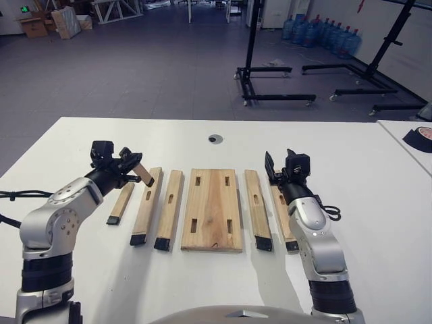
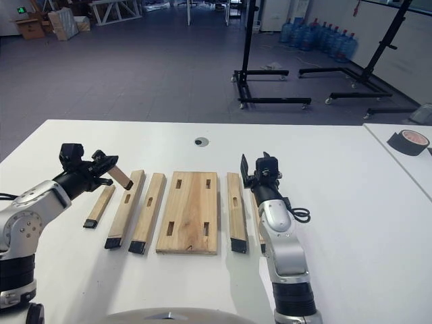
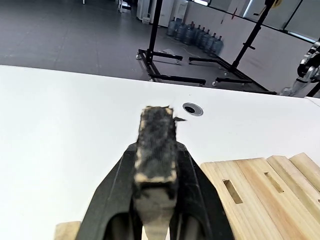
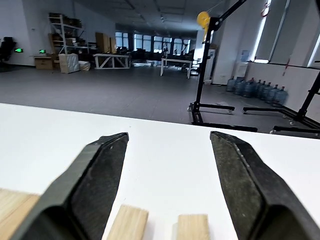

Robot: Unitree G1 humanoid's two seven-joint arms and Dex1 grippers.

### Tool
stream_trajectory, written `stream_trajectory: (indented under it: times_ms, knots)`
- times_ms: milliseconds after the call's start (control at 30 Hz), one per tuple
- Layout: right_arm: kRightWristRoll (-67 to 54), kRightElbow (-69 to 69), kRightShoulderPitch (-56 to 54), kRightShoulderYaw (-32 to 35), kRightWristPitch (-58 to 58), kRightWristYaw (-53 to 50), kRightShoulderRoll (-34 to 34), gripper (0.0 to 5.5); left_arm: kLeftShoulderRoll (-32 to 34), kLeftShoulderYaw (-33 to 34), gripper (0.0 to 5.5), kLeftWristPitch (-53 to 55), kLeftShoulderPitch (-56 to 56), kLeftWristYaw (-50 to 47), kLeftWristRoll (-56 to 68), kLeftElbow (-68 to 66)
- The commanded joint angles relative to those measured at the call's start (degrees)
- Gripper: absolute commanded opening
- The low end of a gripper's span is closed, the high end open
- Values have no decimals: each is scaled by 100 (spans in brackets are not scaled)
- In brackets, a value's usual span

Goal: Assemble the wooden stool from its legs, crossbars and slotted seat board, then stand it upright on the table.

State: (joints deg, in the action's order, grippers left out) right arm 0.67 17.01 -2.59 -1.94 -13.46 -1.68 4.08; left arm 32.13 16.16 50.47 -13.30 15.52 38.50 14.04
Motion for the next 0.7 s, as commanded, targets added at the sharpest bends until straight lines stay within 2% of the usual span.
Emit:
stream_trajectory:
  times_ms: [33, 300, 700]
  knots:
    - [198, 19, 16, -110, 178, -224, -217, 299, 276, -131, 38, 231, -315, 103, -221, -257]
    - [515, -94, 116, -242, 403, -337, -267, 299, 59, -344, 38, 485, -20, 22, -397, 62]
    - [755, -72, 124, -277, 517, -243, -175, 299, -546, -199, 38, 663, 375, -705, -632, 665]
